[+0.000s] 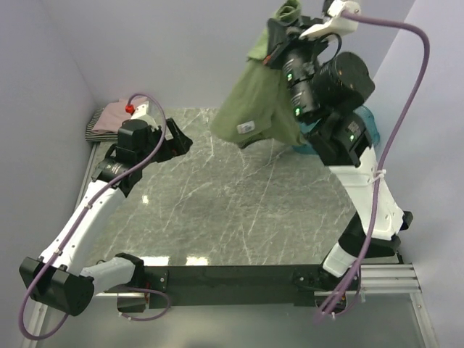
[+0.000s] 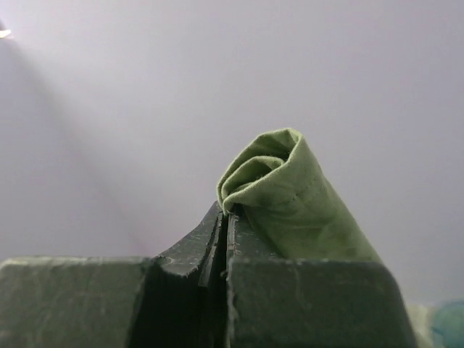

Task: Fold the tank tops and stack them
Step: Move the tank top to the center of the board

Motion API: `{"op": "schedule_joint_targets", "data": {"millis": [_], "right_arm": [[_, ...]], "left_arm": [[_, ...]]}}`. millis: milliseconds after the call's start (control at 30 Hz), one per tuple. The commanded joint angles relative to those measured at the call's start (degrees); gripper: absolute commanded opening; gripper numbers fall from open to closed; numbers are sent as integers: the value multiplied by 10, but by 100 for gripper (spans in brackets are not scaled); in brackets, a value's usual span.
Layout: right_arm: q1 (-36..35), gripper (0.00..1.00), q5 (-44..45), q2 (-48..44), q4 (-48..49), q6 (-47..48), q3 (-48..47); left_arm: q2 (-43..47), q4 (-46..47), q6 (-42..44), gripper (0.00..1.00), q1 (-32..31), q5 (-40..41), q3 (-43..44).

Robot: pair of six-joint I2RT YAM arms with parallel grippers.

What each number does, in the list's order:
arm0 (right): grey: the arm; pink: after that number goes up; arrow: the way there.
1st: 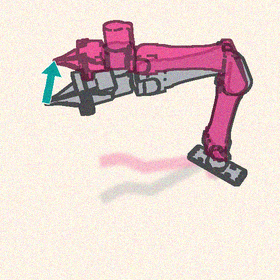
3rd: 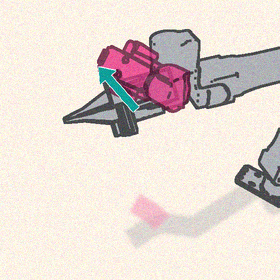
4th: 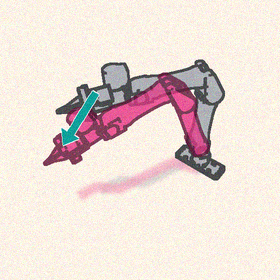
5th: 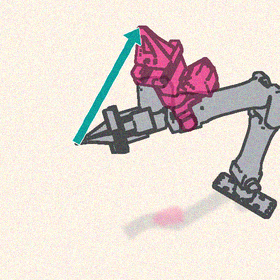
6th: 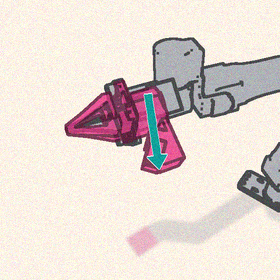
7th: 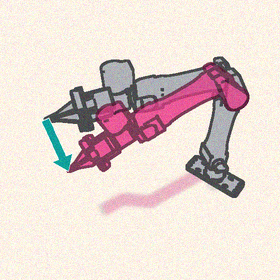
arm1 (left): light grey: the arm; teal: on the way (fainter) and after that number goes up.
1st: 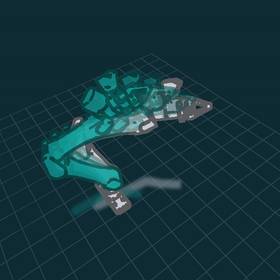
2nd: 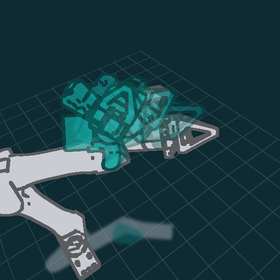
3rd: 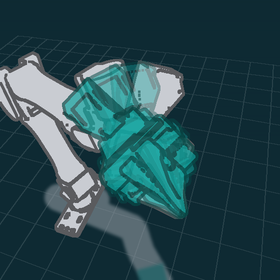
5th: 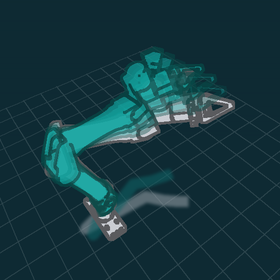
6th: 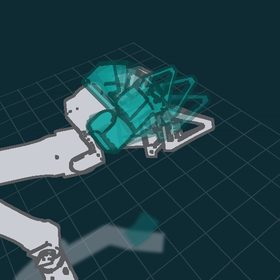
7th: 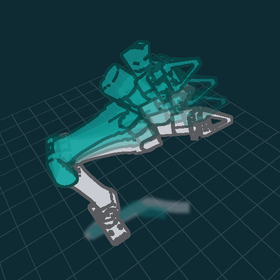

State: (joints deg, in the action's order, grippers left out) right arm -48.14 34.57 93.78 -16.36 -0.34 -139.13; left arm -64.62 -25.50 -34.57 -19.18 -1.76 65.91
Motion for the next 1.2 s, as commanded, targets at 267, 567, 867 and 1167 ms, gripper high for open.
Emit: {"op": "schedule_joint_targets", "data": {"millis": [267, 567, 867, 1167], "right_arm": [[-93, 0, 52, -92, 82, 41, 114], [-58, 0, 113, -232, 86, -59, 378], [148, 0, 45, -408, -152, -325, 668], [211, 0, -3, -439, -177, -325, 713]], "left_arm": [[33, 32, -60, 100, 25, 16, -21], [-5, 201, -145, 75, 27, -148, -190], [-148, 337, -197, 70, -86, -214, -262], [-239, 303, -189, 73, -114, -117, -210]]}}
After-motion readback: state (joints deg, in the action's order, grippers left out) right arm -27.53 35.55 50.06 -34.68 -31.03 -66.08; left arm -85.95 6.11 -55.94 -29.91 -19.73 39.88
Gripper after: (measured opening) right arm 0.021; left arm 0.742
